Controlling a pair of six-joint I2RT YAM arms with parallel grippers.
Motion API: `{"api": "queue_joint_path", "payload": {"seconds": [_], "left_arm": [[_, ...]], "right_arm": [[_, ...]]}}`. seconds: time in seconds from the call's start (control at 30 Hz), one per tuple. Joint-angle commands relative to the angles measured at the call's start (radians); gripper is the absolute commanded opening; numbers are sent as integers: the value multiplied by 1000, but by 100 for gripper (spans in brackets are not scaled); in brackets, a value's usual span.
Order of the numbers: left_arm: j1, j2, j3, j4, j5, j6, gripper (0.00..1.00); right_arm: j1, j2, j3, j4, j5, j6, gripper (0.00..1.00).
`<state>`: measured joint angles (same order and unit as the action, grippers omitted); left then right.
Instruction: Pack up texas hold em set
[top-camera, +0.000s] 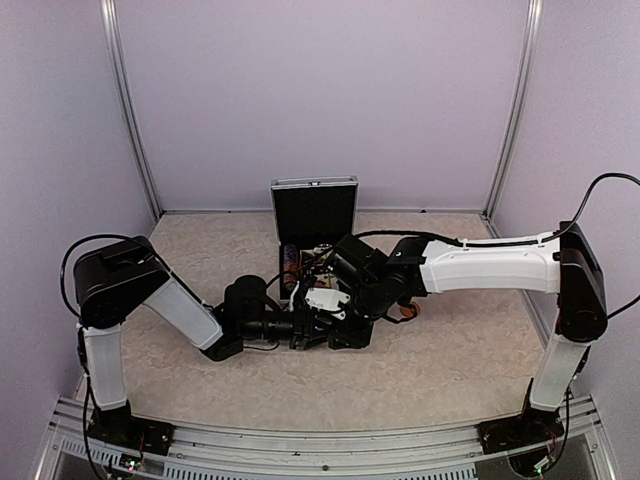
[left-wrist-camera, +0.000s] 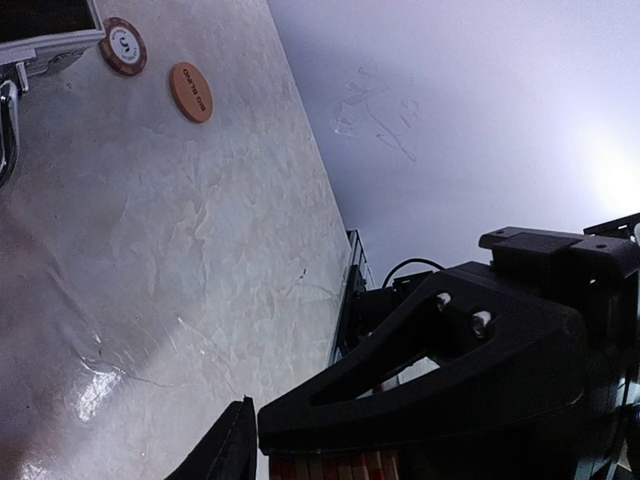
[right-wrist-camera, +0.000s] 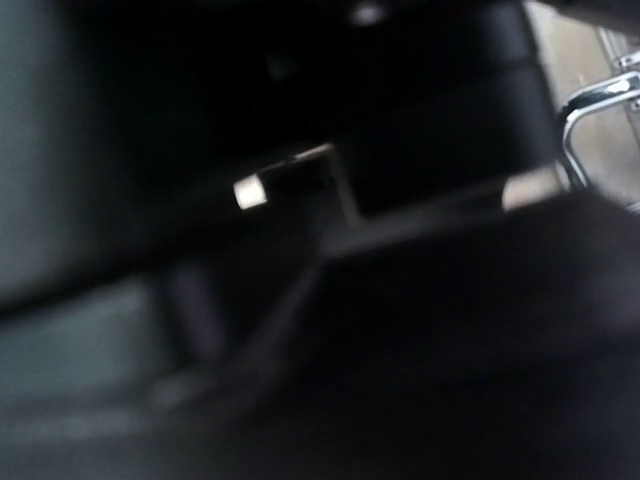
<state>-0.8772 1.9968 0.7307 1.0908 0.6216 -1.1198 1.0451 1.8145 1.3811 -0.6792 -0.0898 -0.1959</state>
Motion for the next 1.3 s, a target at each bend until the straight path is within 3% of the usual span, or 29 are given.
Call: {"api": "queue_joint_path", "payload": {"seconds": [0.0, 0.23, 0.47, 0.53, 0.7, 0.87, 1.07, 1.27], "left_arm": [[-8, 17, 17, 0, 16, 17, 43], [-9, 20, 13, 7, 15, 16, 12], [-9, 0, 10, -23, 0, 35, 4], [-9, -11, 12, -38, -6, 45, 1], [-9, -34, 10, -71, -24, 61, 0], [-9, -39, 8, -83, -41, 64, 0], [-8, -48, 7, -108, -59, 75, 0], [12, -90, 29, -213, -73, 146, 0]], "right_arm": [[3, 1, 30, 24, -1, -6, 0], [3, 1, 29, 27, 5, -5, 0], [2, -1, 29, 29, 25, -2, 0], [2, -5, 29, 30, 31, 0, 6], [3, -10, 24, 34, 51, 8, 39], [3, -25, 14, 38, 67, 15, 65], [3, -46, 4, 40, 81, 21, 83], [3, -95, 7, 53, 82, 31, 91]]}}
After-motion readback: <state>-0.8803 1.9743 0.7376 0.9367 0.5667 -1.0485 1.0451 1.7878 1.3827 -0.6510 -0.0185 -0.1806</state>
